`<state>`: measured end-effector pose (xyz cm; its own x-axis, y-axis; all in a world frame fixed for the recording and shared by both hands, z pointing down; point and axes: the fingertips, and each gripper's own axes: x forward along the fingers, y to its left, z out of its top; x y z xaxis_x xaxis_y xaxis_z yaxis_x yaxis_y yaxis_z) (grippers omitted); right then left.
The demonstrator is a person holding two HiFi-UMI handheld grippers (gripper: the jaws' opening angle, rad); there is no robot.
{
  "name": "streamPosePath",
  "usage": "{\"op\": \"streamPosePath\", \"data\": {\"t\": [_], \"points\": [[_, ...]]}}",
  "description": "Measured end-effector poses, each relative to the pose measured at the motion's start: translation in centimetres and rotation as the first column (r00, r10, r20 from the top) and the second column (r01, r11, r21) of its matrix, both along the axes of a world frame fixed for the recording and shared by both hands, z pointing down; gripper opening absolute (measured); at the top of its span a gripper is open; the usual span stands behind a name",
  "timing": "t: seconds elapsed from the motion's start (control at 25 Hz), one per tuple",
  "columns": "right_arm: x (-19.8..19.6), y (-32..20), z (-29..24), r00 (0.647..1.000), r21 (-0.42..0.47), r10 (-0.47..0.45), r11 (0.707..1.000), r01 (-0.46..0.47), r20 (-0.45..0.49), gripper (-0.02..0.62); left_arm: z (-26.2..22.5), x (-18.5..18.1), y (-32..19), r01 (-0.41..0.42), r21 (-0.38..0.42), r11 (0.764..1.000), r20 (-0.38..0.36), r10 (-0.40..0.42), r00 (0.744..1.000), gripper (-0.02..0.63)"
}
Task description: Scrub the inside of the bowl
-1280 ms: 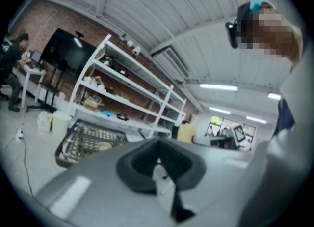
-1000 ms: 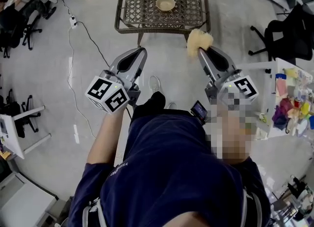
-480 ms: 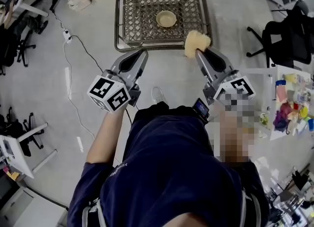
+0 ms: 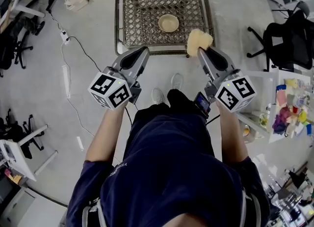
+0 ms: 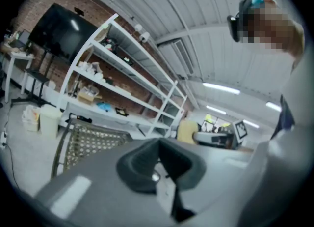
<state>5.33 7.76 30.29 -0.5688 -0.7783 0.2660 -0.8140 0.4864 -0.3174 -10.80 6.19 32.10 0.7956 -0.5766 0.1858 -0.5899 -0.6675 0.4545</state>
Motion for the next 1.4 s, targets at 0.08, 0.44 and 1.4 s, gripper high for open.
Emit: {"op": "streamPosePath", "data": {"t": [0.08, 0.44, 1.4], "points": [[0.1, -1.1, 0.4, 1.000, -0.006, -0.002, 1.000, 0.002, 0.000, 0.057, 0.4, 0.1, -1.0, 0.003, -0.008, 1.000, 0.004, -0.003, 1.000, 0.005], [-0.4, -1.0, 1.8, 1.000, -0.006, -0.011, 1.000, 0.011, -0.018, 0.057, 3.5, -0.3, -0.4, 0.010, -0.068, 0.998, 0.046, -0.007, 0.999, 0.005], [4.0, -10.3, 12.1, 0.989, -0.108, -0.133, 0.986, 0.126, -0.062, 0.057, 22.0, 4.8, -9.3, 0.121, -0.360, 0.925, 0.272, -0.020, 0.962, 0.027]]}}
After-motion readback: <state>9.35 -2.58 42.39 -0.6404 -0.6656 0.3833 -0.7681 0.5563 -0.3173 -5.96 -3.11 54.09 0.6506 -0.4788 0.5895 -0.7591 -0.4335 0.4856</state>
